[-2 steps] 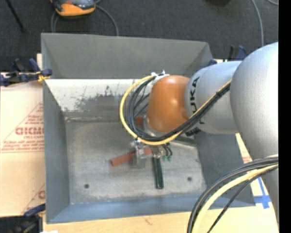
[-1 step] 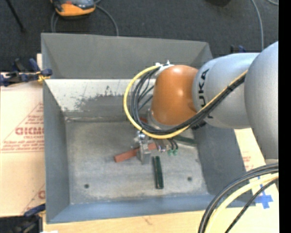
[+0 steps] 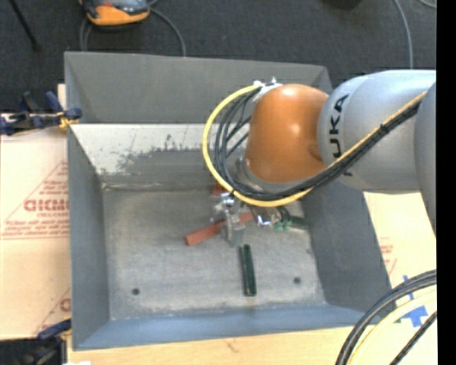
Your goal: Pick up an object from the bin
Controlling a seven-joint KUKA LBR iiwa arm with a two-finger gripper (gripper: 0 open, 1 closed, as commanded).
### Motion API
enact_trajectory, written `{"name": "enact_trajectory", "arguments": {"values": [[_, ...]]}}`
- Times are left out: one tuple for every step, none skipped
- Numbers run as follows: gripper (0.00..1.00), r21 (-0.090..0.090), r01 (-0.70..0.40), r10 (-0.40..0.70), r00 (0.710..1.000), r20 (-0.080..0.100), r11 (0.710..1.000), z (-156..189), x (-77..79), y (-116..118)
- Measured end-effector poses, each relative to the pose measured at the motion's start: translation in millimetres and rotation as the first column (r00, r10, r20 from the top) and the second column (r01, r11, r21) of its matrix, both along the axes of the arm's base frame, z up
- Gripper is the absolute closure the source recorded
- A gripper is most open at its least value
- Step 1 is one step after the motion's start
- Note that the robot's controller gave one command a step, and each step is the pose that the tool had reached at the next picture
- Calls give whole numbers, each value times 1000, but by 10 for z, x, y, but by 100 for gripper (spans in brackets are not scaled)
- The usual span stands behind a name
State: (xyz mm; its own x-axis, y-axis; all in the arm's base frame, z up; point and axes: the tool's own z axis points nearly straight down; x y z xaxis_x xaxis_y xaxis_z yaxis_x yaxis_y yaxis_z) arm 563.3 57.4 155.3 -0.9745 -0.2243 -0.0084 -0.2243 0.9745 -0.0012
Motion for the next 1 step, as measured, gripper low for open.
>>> {"name": "enact_trajectory", "arguments": {"values": [[100, -1, 24, -24, 1000, -7, 1000, 403, 97, -113]]}}
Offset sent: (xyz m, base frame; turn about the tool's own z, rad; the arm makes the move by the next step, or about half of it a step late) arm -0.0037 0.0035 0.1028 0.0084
